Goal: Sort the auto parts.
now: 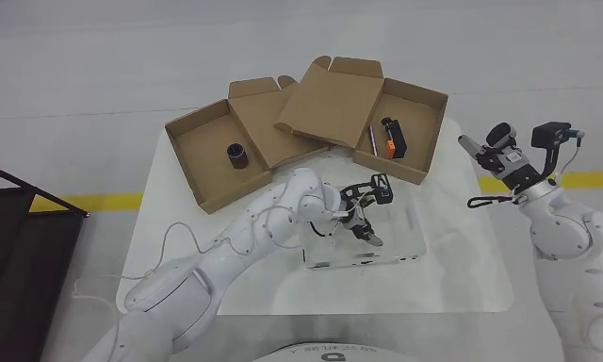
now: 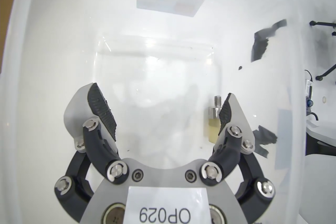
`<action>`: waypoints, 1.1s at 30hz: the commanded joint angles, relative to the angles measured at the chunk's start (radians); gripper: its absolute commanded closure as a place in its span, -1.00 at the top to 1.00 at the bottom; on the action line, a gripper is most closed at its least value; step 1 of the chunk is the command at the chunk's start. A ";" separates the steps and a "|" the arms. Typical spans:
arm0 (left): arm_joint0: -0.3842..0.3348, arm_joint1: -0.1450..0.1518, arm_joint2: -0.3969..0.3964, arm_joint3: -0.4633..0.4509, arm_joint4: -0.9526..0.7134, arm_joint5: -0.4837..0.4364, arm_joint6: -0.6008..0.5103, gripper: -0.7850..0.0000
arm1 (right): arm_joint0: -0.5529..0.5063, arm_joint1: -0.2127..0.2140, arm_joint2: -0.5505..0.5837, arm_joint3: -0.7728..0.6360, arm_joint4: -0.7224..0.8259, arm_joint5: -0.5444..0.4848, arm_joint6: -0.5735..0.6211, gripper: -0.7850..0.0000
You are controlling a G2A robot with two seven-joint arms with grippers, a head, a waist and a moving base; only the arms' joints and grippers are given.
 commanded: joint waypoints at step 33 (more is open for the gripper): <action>-0.008 -0.004 0.033 0.004 0.058 -0.022 -0.033 1.00 | 0.000 0.000 0.000 0.000 0.000 0.000 0.000 1.00</action>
